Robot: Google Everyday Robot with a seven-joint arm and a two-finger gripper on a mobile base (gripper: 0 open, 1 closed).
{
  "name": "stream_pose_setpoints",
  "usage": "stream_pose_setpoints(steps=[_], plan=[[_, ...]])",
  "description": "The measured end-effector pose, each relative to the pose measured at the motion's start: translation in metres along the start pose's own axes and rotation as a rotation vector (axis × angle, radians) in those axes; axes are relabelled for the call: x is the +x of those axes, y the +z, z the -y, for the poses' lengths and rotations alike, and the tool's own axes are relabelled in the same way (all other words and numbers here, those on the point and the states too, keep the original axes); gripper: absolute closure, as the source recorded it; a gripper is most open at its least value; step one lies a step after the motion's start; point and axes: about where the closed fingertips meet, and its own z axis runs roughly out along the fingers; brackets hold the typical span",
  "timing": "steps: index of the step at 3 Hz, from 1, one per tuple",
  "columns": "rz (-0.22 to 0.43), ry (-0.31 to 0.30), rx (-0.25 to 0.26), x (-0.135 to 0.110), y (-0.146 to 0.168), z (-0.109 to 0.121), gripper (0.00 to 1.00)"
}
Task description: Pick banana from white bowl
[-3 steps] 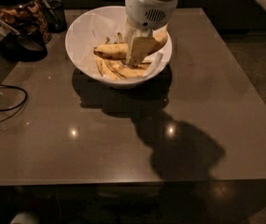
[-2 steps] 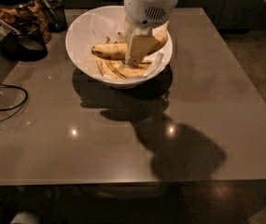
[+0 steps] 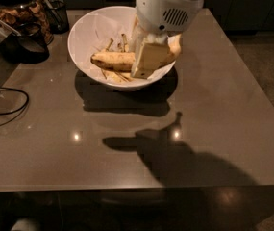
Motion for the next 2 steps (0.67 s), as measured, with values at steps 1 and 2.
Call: stream_pose_setpoints(steps=[1, 2], plan=[[0.059, 0.059, -0.075, 0.001, 0.018, -0.030, 1.00], [0.076, 0.090, -0.147, 0.001, 0.044, -0.051, 1.00]])
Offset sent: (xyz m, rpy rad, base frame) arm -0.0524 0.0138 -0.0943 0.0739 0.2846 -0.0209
